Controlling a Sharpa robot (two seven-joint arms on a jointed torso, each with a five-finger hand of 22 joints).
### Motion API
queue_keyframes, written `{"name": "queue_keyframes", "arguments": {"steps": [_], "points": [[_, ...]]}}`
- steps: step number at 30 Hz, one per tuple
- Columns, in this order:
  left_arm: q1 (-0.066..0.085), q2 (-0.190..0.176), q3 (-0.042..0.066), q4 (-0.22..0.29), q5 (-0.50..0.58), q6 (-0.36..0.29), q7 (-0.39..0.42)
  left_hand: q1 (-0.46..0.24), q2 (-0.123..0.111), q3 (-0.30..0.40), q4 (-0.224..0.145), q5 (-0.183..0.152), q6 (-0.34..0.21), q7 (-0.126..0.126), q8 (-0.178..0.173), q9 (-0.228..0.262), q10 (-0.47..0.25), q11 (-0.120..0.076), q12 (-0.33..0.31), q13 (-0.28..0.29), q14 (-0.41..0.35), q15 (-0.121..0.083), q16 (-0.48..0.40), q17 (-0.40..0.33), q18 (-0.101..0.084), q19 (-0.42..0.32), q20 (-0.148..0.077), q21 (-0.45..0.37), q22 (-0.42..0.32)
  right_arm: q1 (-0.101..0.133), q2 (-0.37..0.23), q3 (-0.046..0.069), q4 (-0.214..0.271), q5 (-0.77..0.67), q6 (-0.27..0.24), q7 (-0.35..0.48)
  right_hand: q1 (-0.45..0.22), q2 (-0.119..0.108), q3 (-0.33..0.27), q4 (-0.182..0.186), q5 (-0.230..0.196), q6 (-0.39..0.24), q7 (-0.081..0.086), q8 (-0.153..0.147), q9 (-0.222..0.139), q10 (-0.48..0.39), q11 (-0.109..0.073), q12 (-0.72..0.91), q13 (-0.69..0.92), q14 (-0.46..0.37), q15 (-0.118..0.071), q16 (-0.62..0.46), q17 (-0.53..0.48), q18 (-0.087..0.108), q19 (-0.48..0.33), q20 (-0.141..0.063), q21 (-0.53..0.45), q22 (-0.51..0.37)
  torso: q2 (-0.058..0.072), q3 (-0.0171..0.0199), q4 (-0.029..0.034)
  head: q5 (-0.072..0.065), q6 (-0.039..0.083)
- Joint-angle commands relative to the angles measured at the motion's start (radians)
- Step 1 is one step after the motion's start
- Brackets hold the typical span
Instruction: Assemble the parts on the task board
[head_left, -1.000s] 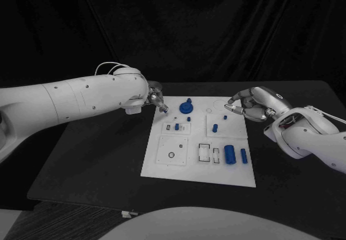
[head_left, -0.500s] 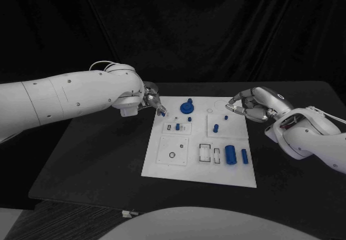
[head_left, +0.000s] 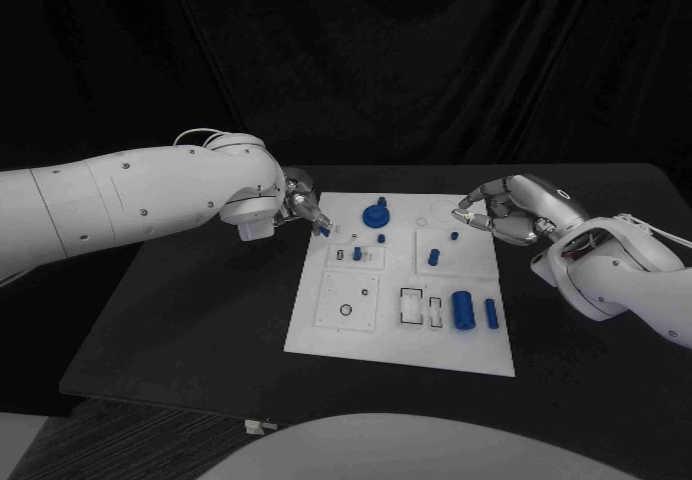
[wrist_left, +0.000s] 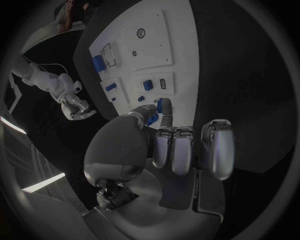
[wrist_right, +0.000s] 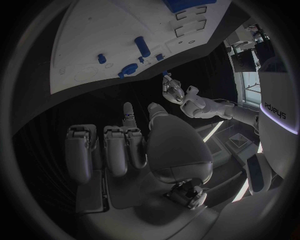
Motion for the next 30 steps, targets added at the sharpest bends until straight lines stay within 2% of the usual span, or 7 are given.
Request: {"name": "queue_keyframes", "arguments": {"steps": [1, 13, 30], "points": [[-0.008, 0.004, 0.000, 0.003, 0.013, -0.043, 0.008, -0.021, -0.009, 0.068, 0.003, -0.004, 0.014, -0.006, 0.016, 0.030, 0.111, -0.004, 0.022, 0.255, 0.113, -0.016, 0.014, 0.264, -0.001, 0.041, -0.013, -0.013, 0.221, -0.002, 0.000, 0.001, 0.004, -0.006, -0.010, -0.006, 0.016, 0.017, -0.001, -0.001, 0.022, 0.008, 0.001, -0.003, 0.013, 0.108, 0.006, 0.020, 0.265, 0.100, -0.006, 0.017, 0.264, -0.013, 0.093, -0.001, 0.014, 0.271, 0.002, -0.0009, -0.0001, 0.000, 0.000], [-0.039, 0.026, 0.000, -0.014, 0.013, -0.033, 0.014, -0.020, -0.006, 0.071, 0.002, -0.003, 0.013, -0.007, 0.015, 0.030, 0.111, -0.004, 0.022, 0.255, 0.113, -0.016, 0.014, 0.264, -0.001, 0.039, -0.012, -0.016, 0.220, -0.002, -0.004, 0.001, 0.010, -0.006, -0.015, -0.005, 0.016, 0.018, 0.000, -0.001, 0.022, 0.009, 0.001, -0.003, 0.013, 0.108, 0.006, 0.020, 0.265, 0.100, -0.006, 0.017, 0.264, -0.012, 0.092, -0.001, 0.013, 0.271, 0.002, -0.0014, 0.0008, -0.006, 0.000], [-0.063, 0.040, 0.000, -0.020, 0.013, -0.027, 0.022, -0.019, -0.003, 0.073, 0.001, -0.006, 0.013, -0.007, 0.015, 0.030, 0.111, -0.005, 0.022, 0.255, 0.113, -0.016, 0.014, 0.264, 0.000, 0.039, -0.012, -0.018, 0.220, -0.002, -0.005, 0.001, 0.011, -0.006, -0.015, -0.006, 0.017, 0.018, 0.000, -0.001, 0.022, 0.009, 0.001, -0.003, 0.013, 0.108, 0.006, 0.020, 0.265, 0.100, -0.006, 0.017, 0.264, -0.012, 0.092, -0.001, 0.013, 0.271, 0.002, -0.0016, 0.0001, -0.004, 0.000]]}}
